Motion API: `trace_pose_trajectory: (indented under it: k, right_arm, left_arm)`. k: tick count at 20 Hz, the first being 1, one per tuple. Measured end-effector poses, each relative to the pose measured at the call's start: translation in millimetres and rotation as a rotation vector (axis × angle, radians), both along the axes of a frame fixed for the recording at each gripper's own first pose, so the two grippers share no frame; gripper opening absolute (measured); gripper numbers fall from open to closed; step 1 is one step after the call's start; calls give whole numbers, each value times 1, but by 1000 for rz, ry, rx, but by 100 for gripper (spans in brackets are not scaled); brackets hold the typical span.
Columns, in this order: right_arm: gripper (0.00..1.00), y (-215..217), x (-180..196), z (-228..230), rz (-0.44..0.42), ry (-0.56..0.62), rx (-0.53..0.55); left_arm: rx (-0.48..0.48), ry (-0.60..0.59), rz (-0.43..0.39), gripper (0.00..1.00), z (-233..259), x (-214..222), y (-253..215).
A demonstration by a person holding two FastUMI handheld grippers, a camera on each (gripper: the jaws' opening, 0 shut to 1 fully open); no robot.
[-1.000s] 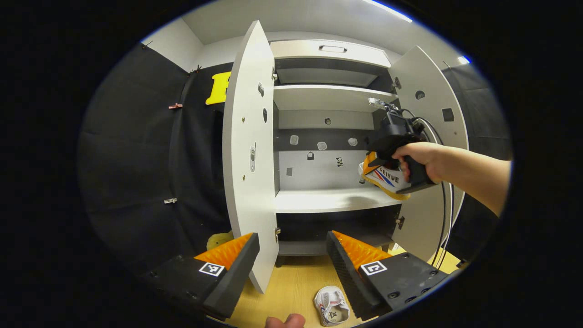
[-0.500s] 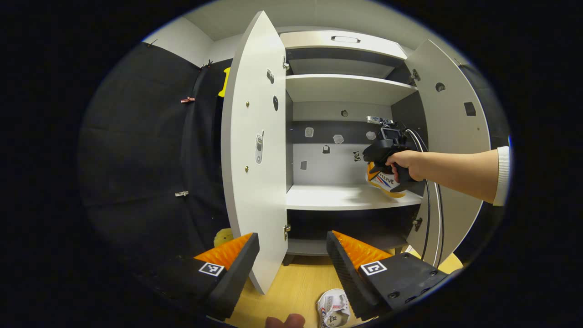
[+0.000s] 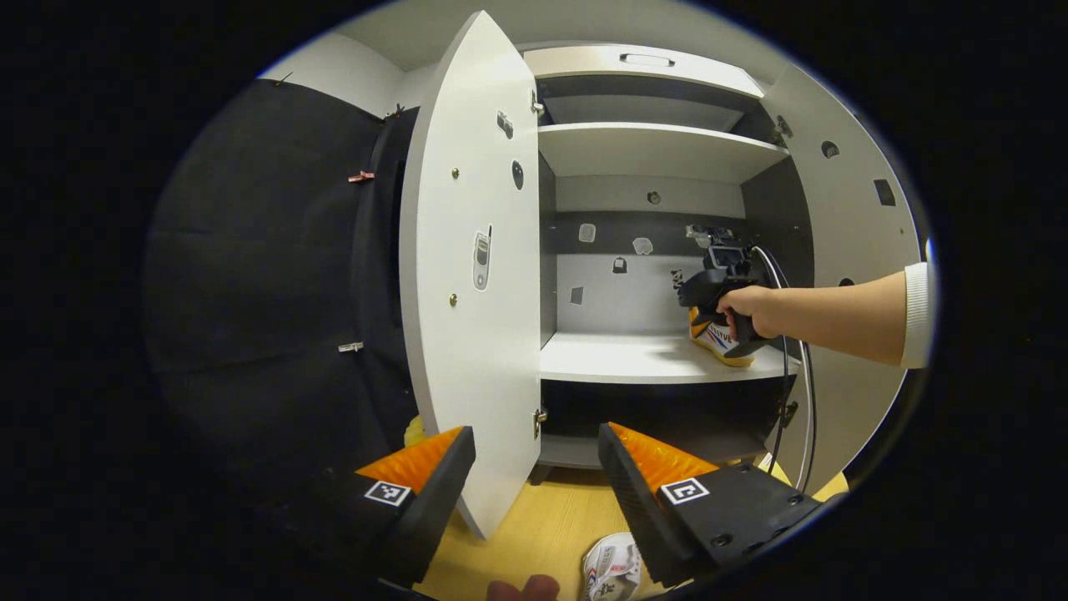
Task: Grab one shoe with the right hand and put it into the shoe cabinet, grab the other shoe with the left hand and put it into the shoe cabinet; then close the right door with the right hand and the left door with the left hand.
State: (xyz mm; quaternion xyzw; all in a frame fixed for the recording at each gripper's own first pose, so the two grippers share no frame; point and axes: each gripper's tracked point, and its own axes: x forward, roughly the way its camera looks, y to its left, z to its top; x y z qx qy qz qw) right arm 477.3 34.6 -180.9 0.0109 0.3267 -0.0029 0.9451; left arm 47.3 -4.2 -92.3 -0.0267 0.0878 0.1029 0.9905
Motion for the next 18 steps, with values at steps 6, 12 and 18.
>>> trace_pose_trajectory:
  k: [6, 12, 18]
  right_arm:
    - [27, -5, -10, -4, 1, 34, -43]
    - [98, 17, -40, 3, 61, 75, -67]
    - [98, 16, -63, 34, 39, 37, -54]
  left_arm:
    - [15, -18, -6, 93, 11, -6, -2]
    - [22, -44, -23, 93, 22, -18, -3]
    - [13, -55, -28, 93, 26, -32, 3]
